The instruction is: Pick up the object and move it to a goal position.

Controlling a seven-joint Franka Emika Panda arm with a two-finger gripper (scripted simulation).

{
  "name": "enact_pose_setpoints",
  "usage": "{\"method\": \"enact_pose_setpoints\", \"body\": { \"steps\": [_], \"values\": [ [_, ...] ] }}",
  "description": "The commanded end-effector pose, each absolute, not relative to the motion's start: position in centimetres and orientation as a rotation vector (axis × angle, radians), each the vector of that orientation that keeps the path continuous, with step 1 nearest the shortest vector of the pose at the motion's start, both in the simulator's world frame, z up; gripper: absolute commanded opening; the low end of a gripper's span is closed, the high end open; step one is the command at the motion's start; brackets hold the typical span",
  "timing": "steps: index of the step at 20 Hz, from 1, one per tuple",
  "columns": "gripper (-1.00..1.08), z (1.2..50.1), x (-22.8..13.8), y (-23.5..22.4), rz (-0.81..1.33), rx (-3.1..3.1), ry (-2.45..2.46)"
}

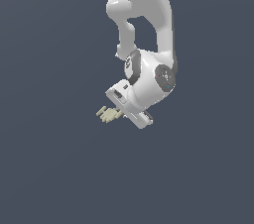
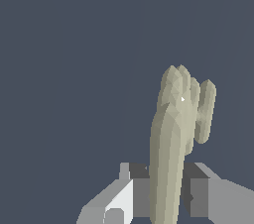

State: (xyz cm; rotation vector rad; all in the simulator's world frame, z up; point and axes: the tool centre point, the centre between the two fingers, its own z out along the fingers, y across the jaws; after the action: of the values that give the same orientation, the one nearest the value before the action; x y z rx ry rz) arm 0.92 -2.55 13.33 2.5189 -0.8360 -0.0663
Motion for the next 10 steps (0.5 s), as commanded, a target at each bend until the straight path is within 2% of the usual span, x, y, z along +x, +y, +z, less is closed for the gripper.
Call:
{"method": "enact_pose_setpoints", "body": {
  "steps": [1,10],
  "values": [
    [-1.0,15.9,2.6,-1.2,0.021,2.505,-0.898],
    [-1.0,26.0,7.5,3.4,0.337,2.42,-1.112]
  ]
}}
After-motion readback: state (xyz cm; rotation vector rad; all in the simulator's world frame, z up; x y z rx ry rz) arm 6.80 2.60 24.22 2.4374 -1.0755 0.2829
